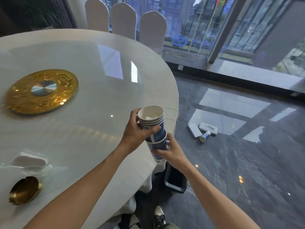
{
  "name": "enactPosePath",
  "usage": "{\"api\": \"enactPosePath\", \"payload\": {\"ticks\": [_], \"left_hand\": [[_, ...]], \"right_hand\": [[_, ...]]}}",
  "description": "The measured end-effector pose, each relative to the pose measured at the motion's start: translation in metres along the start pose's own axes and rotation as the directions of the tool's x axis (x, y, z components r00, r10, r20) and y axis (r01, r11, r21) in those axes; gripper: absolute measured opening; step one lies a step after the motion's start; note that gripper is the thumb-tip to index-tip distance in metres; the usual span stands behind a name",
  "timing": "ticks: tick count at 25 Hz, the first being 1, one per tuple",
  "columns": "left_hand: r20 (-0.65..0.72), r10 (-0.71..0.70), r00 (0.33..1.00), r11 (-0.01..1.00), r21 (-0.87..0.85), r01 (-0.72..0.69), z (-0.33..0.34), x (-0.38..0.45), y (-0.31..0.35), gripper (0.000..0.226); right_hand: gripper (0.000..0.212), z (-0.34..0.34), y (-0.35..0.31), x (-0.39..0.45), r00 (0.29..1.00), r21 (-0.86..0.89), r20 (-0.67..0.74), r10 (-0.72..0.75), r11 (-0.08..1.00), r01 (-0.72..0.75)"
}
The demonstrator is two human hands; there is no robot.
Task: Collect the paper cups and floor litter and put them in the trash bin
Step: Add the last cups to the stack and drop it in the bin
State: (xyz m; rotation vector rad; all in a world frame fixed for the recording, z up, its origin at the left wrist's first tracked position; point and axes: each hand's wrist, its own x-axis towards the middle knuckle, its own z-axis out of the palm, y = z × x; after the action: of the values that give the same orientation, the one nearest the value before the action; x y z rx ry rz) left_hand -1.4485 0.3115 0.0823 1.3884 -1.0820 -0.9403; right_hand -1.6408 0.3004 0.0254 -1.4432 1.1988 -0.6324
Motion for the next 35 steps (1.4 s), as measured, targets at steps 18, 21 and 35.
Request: {"api": "enactPosePath", "payload": {"ticks": [18,21,35], "left_hand": [[0.513,-0.139,0.847,0.990,0.088,0.109,0.106,-0.062,-0.024,0.069],[0.547,-0.228,0.805,0.966,0.025,0.257,0.118,-0.058,-0.021,0.034],[0.271,-0.592,0.759,0.804,0.132,0.580,0.235,-0.053,-0.113,0.020]], "right_hand": [[0.067,-0.076,0.038,-0.118,0.933,-0.040,-0.316,0.174,0.980,-0.196],[0.070,-0.090,0.043,-0.122,0.924,-0.102,-0.338,0.180,0.969,-0.226],[0.051,-0.196,0.136,-0.064,0.903,0.010,0.014,0.430,0.903,-0.430]]}}
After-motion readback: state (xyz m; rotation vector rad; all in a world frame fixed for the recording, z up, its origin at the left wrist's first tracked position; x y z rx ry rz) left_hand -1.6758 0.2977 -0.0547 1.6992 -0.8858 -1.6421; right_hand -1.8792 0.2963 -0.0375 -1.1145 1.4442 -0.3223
